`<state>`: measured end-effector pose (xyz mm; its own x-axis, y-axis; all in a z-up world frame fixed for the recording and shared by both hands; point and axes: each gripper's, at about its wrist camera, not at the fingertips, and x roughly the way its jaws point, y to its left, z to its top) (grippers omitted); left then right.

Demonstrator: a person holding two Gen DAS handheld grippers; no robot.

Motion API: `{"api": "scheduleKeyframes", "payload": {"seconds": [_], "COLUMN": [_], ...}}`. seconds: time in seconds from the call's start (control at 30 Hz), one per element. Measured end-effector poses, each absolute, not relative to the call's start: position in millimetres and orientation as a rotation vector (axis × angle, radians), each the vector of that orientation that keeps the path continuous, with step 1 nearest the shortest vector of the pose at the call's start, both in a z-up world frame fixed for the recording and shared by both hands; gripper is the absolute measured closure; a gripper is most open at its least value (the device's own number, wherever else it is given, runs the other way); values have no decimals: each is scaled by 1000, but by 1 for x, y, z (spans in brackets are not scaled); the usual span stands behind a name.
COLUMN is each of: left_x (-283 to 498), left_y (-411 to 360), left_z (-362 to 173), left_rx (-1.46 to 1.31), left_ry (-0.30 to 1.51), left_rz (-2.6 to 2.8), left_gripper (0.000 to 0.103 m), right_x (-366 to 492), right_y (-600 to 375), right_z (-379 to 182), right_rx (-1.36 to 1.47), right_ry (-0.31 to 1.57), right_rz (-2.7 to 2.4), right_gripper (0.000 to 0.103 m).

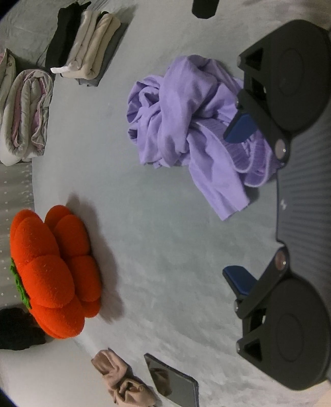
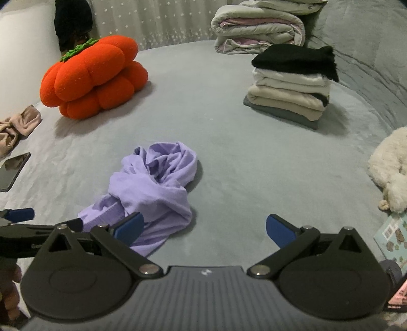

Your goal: Fold clothes

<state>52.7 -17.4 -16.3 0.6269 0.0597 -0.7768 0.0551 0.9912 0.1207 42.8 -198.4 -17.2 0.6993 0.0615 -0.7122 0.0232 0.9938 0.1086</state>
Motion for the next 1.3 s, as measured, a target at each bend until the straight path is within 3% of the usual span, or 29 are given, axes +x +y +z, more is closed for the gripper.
{"api": "scheduleKeyframes", "payload": {"seconds": [0.6,0.77,1.03,1.13,1.3], "left_x": [70,71,70,71,70], "left_y": [-26,-12,-5,-2,1], "left_z": [-72,-82,-88,-86,-79], "left_rx": [196,99,49,36,10], "left_ry": [824,805,781,799,813], "left_rz": [-83,-117,-151,-164,-203], "left_gripper": [0,0,0,0,4], "right_x": [98,100,87,94,81], "right_y": [-204,-203,-197,-200,-200], "right_z": [-84,-105,-107,-98,-68], "right_rx": [117,43,-60,-54,-42], "right_ry": [943,969,895,946,865], "right_rz": [29,18,52,64,82], "right_gripper": [0,0,0,0,0]}}
